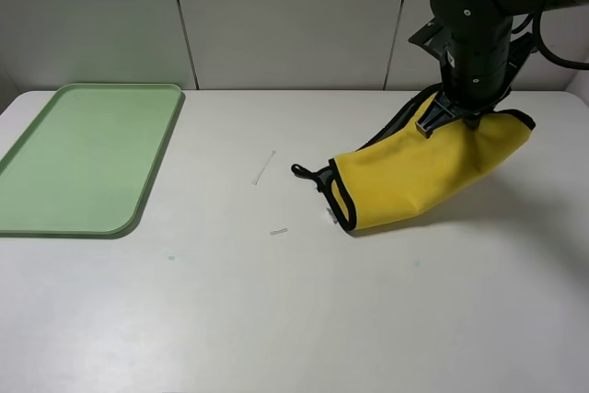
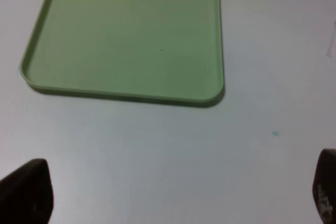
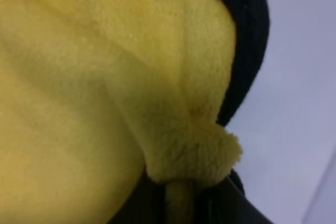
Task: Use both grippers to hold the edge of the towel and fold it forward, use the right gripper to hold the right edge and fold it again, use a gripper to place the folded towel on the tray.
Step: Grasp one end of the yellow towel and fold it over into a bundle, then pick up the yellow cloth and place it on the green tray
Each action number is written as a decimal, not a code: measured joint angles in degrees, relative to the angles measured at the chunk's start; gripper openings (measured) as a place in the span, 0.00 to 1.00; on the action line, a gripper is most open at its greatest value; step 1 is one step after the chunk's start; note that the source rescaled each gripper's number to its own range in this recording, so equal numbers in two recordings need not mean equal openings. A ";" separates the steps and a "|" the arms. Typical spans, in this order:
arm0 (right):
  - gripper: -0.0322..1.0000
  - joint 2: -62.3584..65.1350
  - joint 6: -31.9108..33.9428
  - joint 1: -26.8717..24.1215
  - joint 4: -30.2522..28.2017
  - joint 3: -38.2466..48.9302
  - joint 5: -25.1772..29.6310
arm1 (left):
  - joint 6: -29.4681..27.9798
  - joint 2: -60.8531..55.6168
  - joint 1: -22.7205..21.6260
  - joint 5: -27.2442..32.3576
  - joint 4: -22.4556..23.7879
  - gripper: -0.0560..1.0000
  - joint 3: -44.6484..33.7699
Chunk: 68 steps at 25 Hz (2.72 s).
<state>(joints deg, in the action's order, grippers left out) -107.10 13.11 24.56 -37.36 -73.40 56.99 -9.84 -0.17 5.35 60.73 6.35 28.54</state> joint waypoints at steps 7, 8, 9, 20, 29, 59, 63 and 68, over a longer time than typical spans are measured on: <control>0.16 0.00 -0.19 -1.89 -2.79 0.00 1.75 | 0.00 0.00 0.00 0.00 0.00 1.00 0.00; 0.16 0.00 -0.19 -1.89 -2.07 0.00 1.40 | 0.00 0.00 0.00 0.00 0.00 1.00 0.00; 0.16 0.00 -0.19 -1.89 -0.77 0.00 1.05 | 0.00 0.00 0.00 0.00 0.00 1.00 0.00; 0.16 0.00 -0.01 -1.89 15.02 0.00 -4.22 | 0.00 0.00 0.00 0.00 0.00 1.00 0.00; 0.16 0.00 -1.35 -1.89 23.80 0.00 -4.49 | 0.00 0.00 0.00 0.06 0.06 1.00 0.00; 1.00 0.00 -7.31 -1.89 34.36 0.00 -3.79 | 0.00 0.00 0.00 0.06 0.01 1.00 0.00; 1.00 0.89 -8.58 -1.89 34.41 0.00 2.56 | 0.00 0.00 0.00 0.06 0.01 1.00 0.00; 1.00 5.83 -10.10 -1.89 34.87 -0.13 10.33 | 0.00 0.00 0.00 0.06 0.01 1.00 0.00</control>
<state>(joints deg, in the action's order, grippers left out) -101.27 3.01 22.67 -2.49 -73.53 67.31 -9.84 -0.17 5.35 60.79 6.36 28.54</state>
